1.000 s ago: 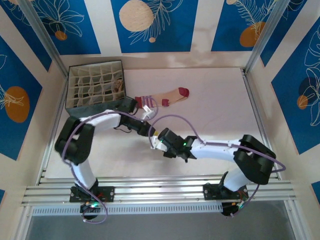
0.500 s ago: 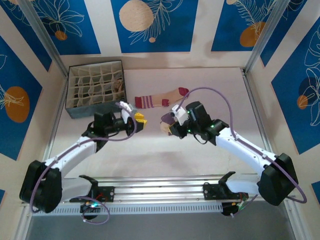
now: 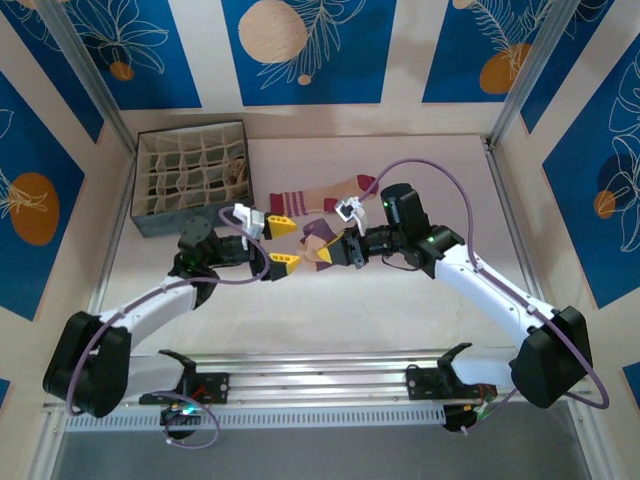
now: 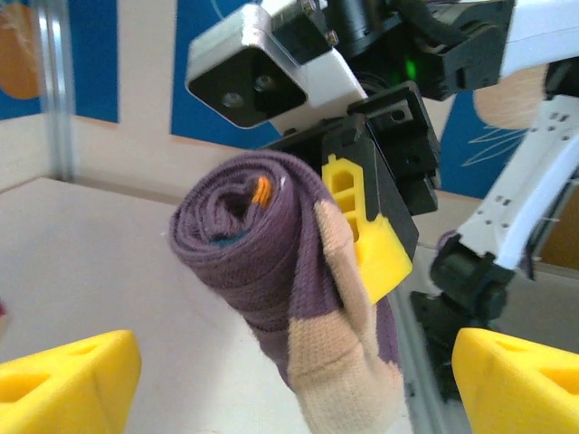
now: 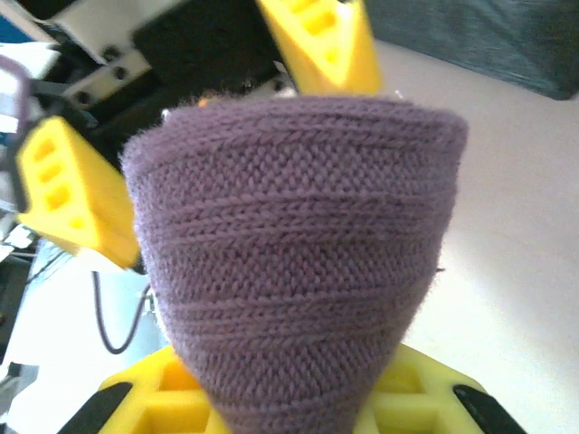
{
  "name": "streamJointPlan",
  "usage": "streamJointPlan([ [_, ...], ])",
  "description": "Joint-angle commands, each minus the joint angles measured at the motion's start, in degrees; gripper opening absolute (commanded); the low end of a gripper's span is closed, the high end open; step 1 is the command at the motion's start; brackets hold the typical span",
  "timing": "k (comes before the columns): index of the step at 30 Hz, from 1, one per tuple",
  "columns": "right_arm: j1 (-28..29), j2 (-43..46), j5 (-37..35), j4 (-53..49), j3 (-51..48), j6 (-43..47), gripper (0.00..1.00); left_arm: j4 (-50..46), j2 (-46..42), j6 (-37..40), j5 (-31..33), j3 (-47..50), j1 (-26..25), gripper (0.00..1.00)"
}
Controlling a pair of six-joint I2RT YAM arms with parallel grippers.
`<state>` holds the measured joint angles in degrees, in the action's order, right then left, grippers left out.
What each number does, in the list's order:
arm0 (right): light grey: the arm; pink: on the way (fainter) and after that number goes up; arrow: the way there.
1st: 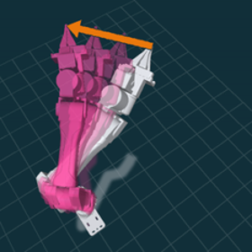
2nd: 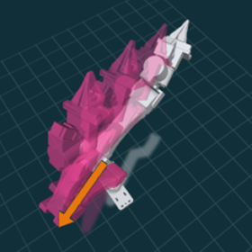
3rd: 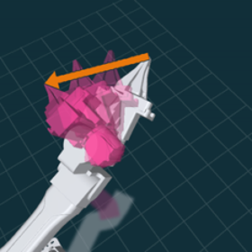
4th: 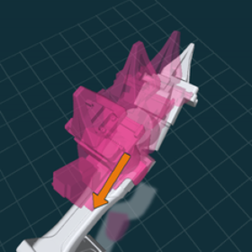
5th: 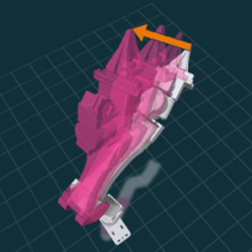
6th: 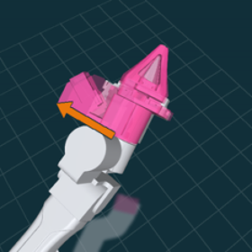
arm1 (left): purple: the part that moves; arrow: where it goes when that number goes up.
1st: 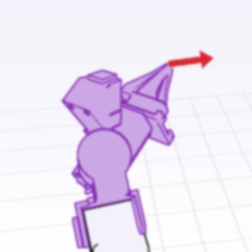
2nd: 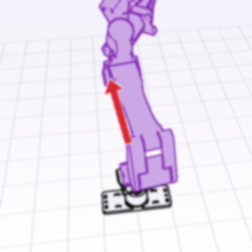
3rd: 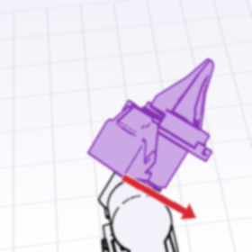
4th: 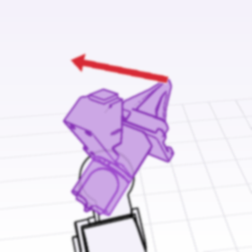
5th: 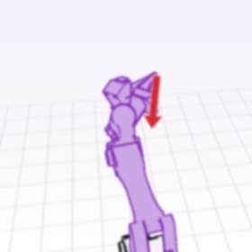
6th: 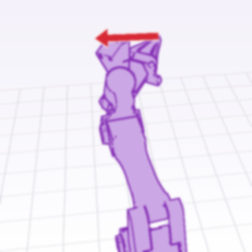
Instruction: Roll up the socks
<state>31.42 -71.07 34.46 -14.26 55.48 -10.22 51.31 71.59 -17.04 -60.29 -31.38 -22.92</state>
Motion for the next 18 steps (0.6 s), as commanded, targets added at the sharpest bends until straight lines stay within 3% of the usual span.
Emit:
streamJointPlan([
  [1, 0.4, -0.7, 8.1, 2.1, 2.6, -1.0, 0.0, 13.7, 3.1, -9.6, -7.3, -1.5, -0.3, 0.87],
  [7, 1.5, -2.8, 9.4, -2.8, 6.1, 1.3, 0.0, 28.6, 9.3, -21.1, -10.6, -3.1, -1.3, 0.88],
  [14, 2.2, -3.4, 12.0, -2.9, 7.0, 1.8, 0.0, 29.2, 11.5, -22.7, -12.1, -4.7, -1.8, 0.85],
  [18, 2.2, -3.7, 14.7, -3.0, 7.1, 2.1, 0.0, 29.3, 12.6, -24.2, -14.0, -6.0, -1.8, 0.74],
])
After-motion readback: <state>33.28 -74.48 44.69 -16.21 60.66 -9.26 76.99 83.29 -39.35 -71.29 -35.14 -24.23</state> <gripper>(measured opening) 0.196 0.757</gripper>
